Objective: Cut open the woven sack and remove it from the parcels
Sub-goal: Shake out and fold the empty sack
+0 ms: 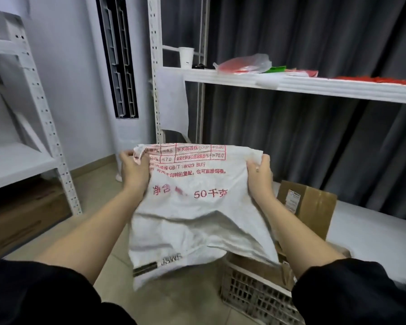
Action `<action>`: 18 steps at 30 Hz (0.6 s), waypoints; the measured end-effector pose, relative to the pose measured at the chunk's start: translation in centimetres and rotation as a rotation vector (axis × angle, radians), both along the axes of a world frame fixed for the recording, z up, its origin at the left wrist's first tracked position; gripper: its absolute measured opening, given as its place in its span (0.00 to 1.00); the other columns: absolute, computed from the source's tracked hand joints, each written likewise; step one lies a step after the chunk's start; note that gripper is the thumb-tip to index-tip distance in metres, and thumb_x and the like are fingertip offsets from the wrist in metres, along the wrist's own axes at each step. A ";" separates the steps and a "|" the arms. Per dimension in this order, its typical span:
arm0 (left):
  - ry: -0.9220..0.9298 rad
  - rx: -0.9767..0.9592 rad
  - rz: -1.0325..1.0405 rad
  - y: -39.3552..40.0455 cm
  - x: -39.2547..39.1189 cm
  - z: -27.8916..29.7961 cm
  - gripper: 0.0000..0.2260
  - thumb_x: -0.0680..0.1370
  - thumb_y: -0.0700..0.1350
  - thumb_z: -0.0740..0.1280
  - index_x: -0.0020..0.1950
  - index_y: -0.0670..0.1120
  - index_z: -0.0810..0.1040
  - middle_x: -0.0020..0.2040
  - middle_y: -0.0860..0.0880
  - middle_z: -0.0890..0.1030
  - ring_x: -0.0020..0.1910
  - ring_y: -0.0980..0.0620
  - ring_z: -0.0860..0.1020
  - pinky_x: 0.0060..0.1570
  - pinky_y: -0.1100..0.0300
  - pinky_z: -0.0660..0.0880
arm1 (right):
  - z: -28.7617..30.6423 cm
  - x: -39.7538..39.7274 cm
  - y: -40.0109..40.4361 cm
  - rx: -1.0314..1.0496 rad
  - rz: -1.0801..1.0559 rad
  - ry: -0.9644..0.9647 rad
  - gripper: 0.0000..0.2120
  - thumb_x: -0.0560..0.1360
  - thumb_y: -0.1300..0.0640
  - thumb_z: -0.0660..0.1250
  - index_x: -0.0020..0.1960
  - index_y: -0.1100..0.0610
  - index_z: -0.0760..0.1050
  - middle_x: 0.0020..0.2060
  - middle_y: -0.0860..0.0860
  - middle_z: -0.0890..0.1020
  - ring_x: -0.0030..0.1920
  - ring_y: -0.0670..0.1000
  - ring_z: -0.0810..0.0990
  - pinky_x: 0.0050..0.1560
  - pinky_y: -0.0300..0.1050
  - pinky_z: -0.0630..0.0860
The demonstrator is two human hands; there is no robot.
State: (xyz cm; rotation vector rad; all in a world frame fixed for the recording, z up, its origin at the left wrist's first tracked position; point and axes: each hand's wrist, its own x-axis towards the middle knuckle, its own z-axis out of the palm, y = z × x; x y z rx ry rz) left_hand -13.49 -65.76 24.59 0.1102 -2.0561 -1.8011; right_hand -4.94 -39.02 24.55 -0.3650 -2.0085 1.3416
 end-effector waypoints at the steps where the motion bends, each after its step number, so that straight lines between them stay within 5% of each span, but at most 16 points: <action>1: 0.018 0.050 -0.028 -0.1 0.5 0.1 0.21 0.72 0.54 0.69 0.59 0.49 0.65 0.57 0.48 0.75 0.57 0.44 0.76 0.63 0.46 0.70 | 0.0 0.2 -0.2 0.004 -0.008 0.009 0.06 0.80 0.55 0.56 0.55 0.56 0.65 0.44 0.50 0.76 0.42 0.50 0.75 0.37 0.42 0.67; 4: -0.228 0.039 -0.515 -2.0 2.4 0.0 0.33 0.69 0.58 0.74 0.68 0.49 0.64 0.60 0.50 0.77 0.55 0.50 0.79 0.59 0.54 0.73 | 0.5 0.8 0.5 -0.046 -0.060 0.025 0.07 0.81 0.56 0.56 0.57 0.57 0.66 0.45 0.50 0.76 0.42 0.49 0.75 0.33 0.36 0.66; 7: -0.558 -0.106 -0.927 -3.5 4.6 -1.2 0.44 0.51 0.66 0.79 0.63 0.50 0.75 0.59 0.50 0.82 0.60 0.50 0.79 0.65 0.52 0.71 | 1.0 1.3 1.6 -0.116 -0.081 0.052 0.07 0.80 0.58 0.57 0.56 0.59 0.67 0.47 0.52 0.77 0.46 0.53 0.76 0.40 0.41 0.70; 9: -0.597 -0.103 -0.975 -3.4 5.1 -2.1 0.42 0.48 0.65 0.80 0.59 0.52 0.77 0.57 0.51 0.83 0.59 0.51 0.79 0.62 0.54 0.72 | 1.2 1.3 1.6 -0.185 -0.051 0.019 0.05 0.79 0.58 0.58 0.54 0.57 0.68 0.45 0.50 0.77 0.47 0.53 0.76 0.44 0.44 0.72; 13: -0.483 -0.234 -0.947 -3.1 5.6 -2.8 0.30 0.65 0.55 0.78 0.64 0.50 0.74 0.59 0.52 0.82 0.56 0.55 0.81 0.61 0.57 0.74 | 2.2 1.9 1.1 -0.352 0.045 -0.020 0.13 0.75 0.57 0.62 0.57 0.61 0.74 0.48 0.54 0.82 0.48 0.55 0.81 0.38 0.41 0.74; 18: -0.376 0.092 -0.820 -4.1 5.3 -3.9 0.49 0.42 0.63 0.82 0.60 0.48 0.75 0.54 0.52 0.83 0.50 0.56 0.82 0.46 0.64 0.78 | 3.3 1.8 0.8 -0.722 0.274 -0.022 0.12 0.75 0.57 0.67 0.57 0.58 0.80 0.52 0.55 0.84 0.51 0.56 0.84 0.48 0.50 0.80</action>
